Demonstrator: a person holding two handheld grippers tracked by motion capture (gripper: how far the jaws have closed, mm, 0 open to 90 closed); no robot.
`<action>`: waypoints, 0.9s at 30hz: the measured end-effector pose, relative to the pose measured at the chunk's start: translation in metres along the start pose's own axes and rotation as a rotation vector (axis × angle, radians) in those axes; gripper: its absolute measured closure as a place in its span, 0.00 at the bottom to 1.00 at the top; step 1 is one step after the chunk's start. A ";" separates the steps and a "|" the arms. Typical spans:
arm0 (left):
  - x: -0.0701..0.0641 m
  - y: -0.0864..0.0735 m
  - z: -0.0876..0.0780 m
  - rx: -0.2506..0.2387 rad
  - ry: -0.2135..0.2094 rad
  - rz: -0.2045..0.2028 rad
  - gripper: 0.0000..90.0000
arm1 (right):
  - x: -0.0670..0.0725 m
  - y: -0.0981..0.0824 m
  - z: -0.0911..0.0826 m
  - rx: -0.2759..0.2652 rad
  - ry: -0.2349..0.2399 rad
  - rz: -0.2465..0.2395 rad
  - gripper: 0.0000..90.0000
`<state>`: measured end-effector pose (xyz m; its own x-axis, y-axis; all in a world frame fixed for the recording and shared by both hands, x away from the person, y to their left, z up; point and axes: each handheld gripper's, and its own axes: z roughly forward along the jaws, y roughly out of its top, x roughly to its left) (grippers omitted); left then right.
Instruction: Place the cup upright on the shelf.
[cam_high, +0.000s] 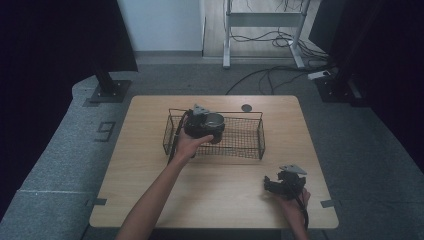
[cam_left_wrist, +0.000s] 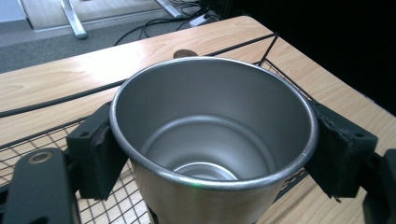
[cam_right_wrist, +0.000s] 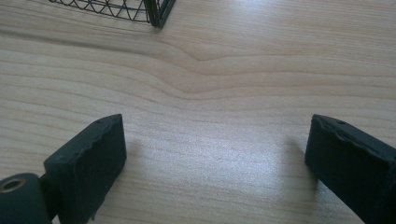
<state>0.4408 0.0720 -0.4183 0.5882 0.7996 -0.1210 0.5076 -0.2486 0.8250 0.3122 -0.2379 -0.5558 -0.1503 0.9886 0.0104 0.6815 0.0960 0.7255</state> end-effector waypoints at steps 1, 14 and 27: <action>0.000 0.000 0.002 0.003 0.002 0.001 0.19 | 0.000 0.000 0.000 0.000 0.000 0.000 0.06; 0.003 -0.002 0.013 0.020 0.011 0.001 0.19 | 0.000 0.000 0.000 -0.001 -0.001 0.002 0.06; 0.015 -0.012 0.031 0.040 0.029 -0.033 0.19 | 0.000 0.000 0.000 -0.001 -0.001 0.002 0.06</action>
<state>0.4629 0.0701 -0.4470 0.5525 0.8232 -0.1306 0.5513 -0.2434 0.7980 0.3122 -0.2379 -0.5558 -0.1480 0.9889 0.0108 0.6813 0.0940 0.7259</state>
